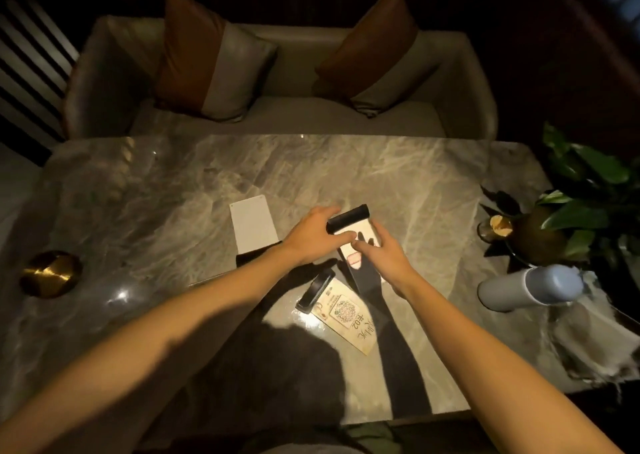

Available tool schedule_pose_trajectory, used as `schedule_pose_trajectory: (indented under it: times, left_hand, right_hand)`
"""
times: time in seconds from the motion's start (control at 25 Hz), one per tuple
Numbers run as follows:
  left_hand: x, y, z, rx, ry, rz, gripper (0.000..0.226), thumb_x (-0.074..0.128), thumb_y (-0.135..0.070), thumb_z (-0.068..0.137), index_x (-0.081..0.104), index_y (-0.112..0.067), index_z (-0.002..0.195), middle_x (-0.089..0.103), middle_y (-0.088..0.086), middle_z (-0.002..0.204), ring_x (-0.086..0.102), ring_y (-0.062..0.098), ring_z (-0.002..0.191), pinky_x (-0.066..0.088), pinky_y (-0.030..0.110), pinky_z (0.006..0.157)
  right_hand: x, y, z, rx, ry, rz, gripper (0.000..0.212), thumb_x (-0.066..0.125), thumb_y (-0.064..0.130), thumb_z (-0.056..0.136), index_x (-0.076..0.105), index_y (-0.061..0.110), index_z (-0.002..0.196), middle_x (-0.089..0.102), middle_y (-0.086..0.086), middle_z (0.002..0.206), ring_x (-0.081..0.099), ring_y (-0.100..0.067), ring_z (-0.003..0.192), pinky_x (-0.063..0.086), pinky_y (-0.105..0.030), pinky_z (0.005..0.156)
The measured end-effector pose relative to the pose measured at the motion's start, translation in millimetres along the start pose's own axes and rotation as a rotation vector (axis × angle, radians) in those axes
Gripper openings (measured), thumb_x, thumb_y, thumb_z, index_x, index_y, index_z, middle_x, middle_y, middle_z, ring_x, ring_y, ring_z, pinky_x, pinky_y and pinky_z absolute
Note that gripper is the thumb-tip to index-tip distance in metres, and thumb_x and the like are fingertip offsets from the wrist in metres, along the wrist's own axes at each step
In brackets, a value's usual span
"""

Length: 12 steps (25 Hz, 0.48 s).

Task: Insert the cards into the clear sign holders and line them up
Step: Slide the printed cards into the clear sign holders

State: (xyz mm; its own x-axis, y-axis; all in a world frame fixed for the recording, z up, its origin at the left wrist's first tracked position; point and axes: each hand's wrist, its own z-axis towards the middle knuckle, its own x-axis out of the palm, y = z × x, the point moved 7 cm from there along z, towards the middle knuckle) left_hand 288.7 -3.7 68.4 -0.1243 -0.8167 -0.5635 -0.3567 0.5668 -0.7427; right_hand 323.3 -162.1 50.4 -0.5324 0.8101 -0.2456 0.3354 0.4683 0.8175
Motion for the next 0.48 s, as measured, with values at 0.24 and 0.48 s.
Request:
schedule_pose_trajectory:
  times: [0.24,0.48]
  left_hand:
    - [66,26,45,-0.235,0.022,-0.064,0.083,0.067,-0.053,0.084,0.038,-0.011,0.149,0.051,0.009,0.146,0.056,0.025,0.125,0.048,0.035,0.1]
    - [96,47,69,-0.394,0.006,-0.054,0.072,0.073,-0.044,0.082,0.045,-0.014,0.141,0.058,0.01,0.135,0.059,0.028,0.118,0.05,0.041,0.1]
  right_hand:
    - [-40,-39,52,0.036,0.046,-0.093,0.085,0.073,0.023,0.09,0.025,0.023,0.16,0.029,0.0,0.164,0.03,-0.018,0.149,0.029,-0.022,0.1]
    - [-48,-70,89,0.108,0.126,-0.164,0.092,0.077,0.041,0.078,0.031,0.021,0.156,0.044,-0.006,0.156,0.049,-0.026,0.137,0.045,-0.04,0.107]
